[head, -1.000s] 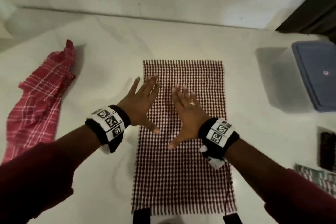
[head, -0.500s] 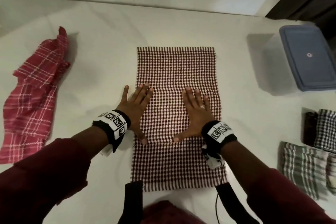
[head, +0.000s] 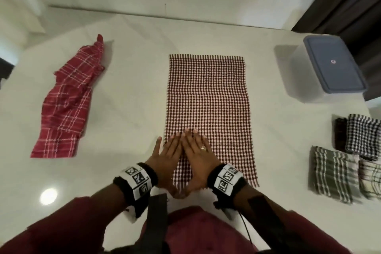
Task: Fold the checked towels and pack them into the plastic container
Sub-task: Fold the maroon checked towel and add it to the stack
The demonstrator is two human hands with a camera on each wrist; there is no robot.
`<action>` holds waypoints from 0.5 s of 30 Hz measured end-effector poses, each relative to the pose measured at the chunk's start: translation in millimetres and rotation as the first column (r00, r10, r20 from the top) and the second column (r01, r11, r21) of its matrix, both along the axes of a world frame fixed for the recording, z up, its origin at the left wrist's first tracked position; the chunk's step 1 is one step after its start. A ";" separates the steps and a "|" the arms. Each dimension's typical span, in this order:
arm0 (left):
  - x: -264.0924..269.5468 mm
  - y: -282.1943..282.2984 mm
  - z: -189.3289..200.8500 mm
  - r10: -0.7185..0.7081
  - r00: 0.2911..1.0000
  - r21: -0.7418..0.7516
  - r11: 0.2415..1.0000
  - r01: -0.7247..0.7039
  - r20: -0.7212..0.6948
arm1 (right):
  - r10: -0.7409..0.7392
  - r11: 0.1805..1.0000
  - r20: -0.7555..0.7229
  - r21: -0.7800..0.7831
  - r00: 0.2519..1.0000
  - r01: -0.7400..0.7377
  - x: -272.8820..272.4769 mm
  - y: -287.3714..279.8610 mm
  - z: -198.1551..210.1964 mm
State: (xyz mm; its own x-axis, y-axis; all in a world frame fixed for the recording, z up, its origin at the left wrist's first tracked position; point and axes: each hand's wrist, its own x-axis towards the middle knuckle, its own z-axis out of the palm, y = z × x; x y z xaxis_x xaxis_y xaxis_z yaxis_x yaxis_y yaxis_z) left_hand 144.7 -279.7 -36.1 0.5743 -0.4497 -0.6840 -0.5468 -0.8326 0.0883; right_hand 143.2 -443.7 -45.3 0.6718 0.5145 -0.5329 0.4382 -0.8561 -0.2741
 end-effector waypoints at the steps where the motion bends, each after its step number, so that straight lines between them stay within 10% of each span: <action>1: -10.1 1.6 -2.0 0.015 1.000 0.015 1.000 -0.014 -0.013 | 0.019 1.000 0.001 -0.006 1.000 -0.019 -7.8 11.1 -4.9; 15: -11.8 14.5 -25.2 0.110 0.991 -0.106 0.989 -0.102 0.074 | -0.436 0.893 0.088 -0.084 0.896 0.443 -44.7 -28.2 -26.3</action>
State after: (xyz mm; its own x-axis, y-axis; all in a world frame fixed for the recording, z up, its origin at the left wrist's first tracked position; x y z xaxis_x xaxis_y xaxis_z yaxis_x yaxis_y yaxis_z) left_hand 133.0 -265.2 -61.3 0.6732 -0.4485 -0.5880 -0.4647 -0.8750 0.1354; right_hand 98.5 -471.9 -71.6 0.8517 0.1055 -0.5133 0.0248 -0.9865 -0.1618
